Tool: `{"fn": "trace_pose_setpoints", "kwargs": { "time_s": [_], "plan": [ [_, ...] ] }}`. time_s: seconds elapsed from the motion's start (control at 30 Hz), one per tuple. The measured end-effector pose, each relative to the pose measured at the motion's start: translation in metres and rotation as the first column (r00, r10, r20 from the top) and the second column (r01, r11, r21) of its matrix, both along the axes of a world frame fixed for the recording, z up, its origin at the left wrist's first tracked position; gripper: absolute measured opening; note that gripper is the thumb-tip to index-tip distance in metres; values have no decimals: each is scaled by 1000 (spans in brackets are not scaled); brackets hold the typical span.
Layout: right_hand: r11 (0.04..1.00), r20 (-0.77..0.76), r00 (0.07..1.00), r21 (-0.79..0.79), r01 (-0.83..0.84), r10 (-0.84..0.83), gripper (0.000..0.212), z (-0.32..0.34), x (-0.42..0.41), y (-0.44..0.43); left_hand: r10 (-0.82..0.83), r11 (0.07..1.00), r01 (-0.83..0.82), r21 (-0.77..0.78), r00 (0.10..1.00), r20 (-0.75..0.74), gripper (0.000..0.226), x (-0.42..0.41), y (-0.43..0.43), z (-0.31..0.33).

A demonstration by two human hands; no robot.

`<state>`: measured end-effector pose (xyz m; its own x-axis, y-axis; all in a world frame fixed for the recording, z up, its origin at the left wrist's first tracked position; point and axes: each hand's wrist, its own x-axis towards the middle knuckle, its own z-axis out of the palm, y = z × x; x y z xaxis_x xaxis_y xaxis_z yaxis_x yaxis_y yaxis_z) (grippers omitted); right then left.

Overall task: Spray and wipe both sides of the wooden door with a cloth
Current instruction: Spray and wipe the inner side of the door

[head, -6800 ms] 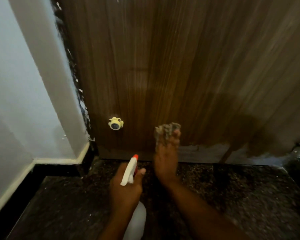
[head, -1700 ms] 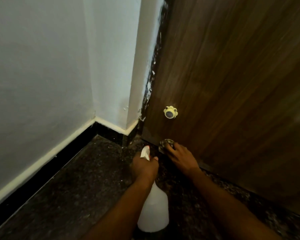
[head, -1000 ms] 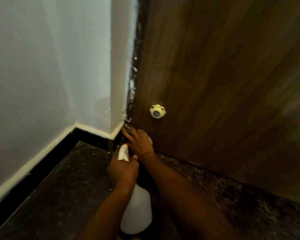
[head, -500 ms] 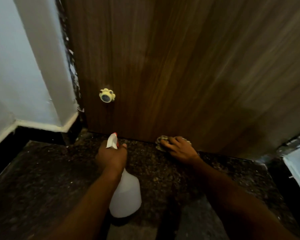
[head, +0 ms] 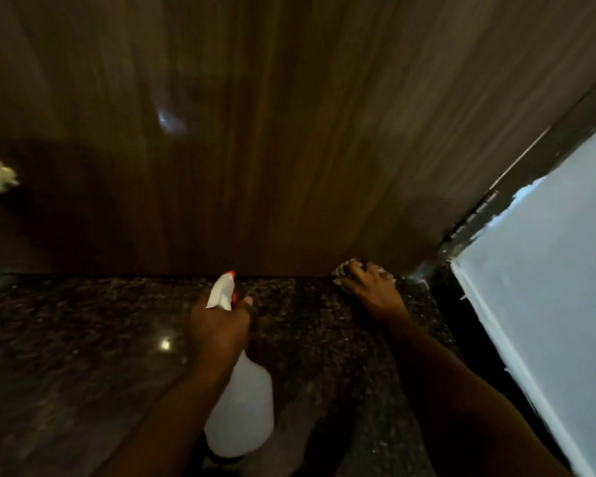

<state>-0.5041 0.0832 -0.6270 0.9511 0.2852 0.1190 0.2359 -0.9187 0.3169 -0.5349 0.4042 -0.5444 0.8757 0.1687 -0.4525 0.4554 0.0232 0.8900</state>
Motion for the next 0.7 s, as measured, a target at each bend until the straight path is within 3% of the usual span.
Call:
{"fn": "trace_pose_setpoints", "kwargs": {
  "time_s": [0.07,0.13,0.23,0.33,0.4,0.47,0.6,0.7],
  "plan": [
    [982,50,988,127,140,-147,25,-2,-12,-30,-37,999,37,14,999,20,56,-7,-20,-4],
    [890,61,920,286,355,-387,24,1,-23,-55,-91,996,90,27,994,61,55,-11,-37,-11],
    [624,-75,709,416,661,-701,31,1,-17,-80,-117,993,113,44,989,91,53,-10,-48,-16],
    [418,-185,571,511,751,-800,35,-2,-12,-71,-107,994,101,51,985,136,51,-8,-43,-14],
    [407,-61,576,648,644,-815,43,-6,-16,-51,-107,994,98,54,974,199,48,-6,-37,-7],
    [425,71,638,801,422,-767,43,-6,-23,-10,-34,998,19,63,969,244,40,-2,-25,0],
    [424,126,839,896,133,-529,43,16,-8,110,24,982,-89,165,933,360,16,9,3,18],
    [432,207,902,902,-24,-380,52,52,13,191,74,969,-166,186,904,421,18,22,32,38]
  ]
}}
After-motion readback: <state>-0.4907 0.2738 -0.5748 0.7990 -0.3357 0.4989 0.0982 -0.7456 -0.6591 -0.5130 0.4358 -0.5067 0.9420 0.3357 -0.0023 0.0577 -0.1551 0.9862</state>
